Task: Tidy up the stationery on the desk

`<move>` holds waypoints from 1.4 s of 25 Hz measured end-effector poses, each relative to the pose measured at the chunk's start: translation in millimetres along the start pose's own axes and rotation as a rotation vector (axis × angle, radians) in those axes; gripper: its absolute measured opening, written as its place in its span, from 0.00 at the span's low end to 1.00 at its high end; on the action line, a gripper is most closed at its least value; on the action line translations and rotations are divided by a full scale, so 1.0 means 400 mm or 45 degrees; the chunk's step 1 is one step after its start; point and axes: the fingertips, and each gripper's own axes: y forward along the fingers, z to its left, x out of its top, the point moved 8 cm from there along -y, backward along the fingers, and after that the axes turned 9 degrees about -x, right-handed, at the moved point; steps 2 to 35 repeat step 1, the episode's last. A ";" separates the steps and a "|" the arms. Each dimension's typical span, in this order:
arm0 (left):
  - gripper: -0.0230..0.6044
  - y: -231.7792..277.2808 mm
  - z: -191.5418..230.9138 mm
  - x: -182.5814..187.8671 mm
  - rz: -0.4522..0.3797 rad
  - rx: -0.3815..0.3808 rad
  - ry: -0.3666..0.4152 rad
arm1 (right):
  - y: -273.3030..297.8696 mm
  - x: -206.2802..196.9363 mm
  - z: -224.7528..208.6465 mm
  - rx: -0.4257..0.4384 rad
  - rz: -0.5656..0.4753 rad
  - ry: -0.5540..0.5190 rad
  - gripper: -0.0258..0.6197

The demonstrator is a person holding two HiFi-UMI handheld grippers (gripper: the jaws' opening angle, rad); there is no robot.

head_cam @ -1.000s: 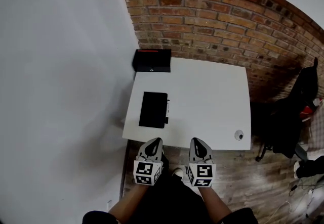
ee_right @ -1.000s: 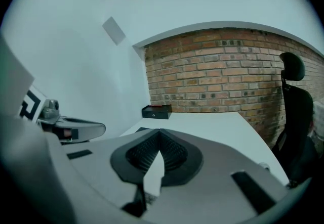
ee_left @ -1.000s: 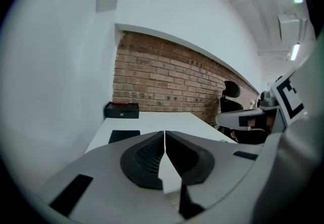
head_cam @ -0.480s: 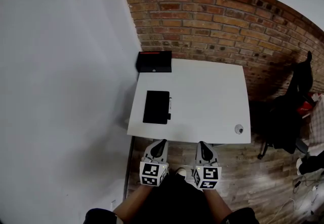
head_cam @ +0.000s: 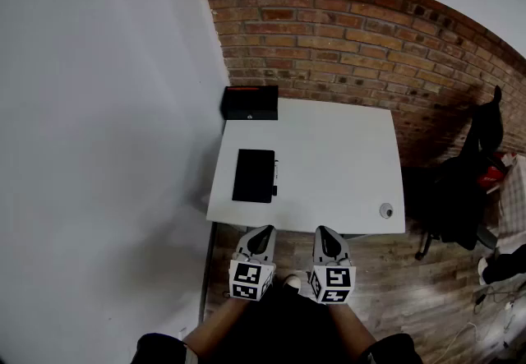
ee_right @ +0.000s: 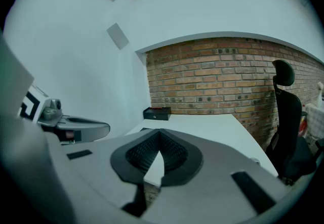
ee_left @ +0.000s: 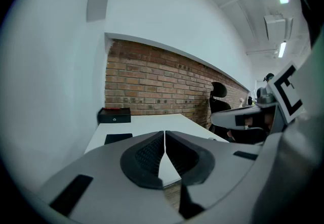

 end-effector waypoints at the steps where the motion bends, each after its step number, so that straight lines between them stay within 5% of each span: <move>1: 0.07 -0.001 0.000 -0.002 0.002 -0.003 0.001 | 0.000 -0.001 0.004 0.002 0.001 -0.001 0.07; 35: 0.07 -0.001 0.000 -0.002 0.002 -0.003 0.001 | 0.000 -0.001 0.004 0.002 0.001 -0.001 0.07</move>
